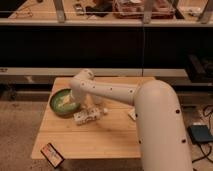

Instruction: Drag the ceramic bowl in a circle

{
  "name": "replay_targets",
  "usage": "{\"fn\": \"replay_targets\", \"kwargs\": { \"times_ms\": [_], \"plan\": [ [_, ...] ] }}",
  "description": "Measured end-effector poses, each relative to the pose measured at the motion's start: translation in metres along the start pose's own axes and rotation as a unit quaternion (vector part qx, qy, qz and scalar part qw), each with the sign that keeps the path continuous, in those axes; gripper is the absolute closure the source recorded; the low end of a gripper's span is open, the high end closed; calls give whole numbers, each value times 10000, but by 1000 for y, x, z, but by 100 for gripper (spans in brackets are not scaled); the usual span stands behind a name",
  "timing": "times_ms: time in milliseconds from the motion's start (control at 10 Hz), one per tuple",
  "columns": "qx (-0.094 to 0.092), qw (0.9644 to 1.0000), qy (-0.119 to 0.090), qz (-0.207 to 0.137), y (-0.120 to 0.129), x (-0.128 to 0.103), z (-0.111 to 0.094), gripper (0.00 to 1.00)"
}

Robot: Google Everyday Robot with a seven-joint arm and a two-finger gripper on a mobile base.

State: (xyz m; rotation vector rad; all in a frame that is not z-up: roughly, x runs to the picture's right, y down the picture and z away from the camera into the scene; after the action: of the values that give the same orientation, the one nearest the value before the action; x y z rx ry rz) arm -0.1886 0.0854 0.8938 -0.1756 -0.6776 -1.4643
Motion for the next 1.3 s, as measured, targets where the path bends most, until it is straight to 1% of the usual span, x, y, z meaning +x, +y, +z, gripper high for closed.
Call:
{"fn": "replay_targets", "kwargs": {
  "times_ms": [100,300,400,600,800,900,1000,1100,1200,1300],
  "plan": [
    [-15,10000,11,16,-1,3,4,31],
    [-75,9999,-15,119,3,8,10,53],
    [-124,9998,-13,147,5,11,9,60],
    [-389,9992,-9,120,16,17,3,83],
    [-609,9981,-53,23,27,16,-2,98],
    [-772,9969,-147,-4,41,10,-7,100],
    [-885,9958,-252,-37,55,2,-12,100],
    [-951,9950,-316,-12,68,-4,-17,100],
    [-1052,9935,-421,51,87,-13,-27,100],
    [-1100,9928,-470,113,100,-19,-35,100]
  ]
}}
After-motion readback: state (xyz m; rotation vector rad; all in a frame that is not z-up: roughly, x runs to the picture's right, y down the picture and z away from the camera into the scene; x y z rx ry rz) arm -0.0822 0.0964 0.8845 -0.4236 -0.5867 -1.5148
